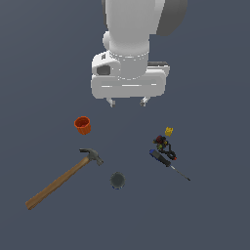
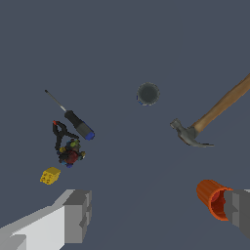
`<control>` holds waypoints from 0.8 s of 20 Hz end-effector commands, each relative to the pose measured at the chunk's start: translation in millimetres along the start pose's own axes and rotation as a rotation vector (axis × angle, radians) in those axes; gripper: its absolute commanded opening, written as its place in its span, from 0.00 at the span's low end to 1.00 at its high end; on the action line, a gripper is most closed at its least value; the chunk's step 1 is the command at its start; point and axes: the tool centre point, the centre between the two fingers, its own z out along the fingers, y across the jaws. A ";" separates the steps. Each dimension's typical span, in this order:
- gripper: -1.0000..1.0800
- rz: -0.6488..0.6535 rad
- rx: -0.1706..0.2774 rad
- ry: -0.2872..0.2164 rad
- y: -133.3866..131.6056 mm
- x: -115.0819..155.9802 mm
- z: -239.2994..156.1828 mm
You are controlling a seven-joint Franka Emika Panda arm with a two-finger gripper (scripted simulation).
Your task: Pick up a designated object from a clutter of objects.
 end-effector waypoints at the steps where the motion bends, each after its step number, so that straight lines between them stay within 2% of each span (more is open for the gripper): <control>1: 0.96 0.000 0.000 0.000 0.0 0.0 0.0; 4: 0.96 0.013 -0.003 0.003 6.6 -0.5 -1.4; 9: 0.96 0.062 -0.016 0.014 32.8 -3.0 -6.5; 16: 0.96 0.064 -0.016 0.014 33.4 -2.7 -6.2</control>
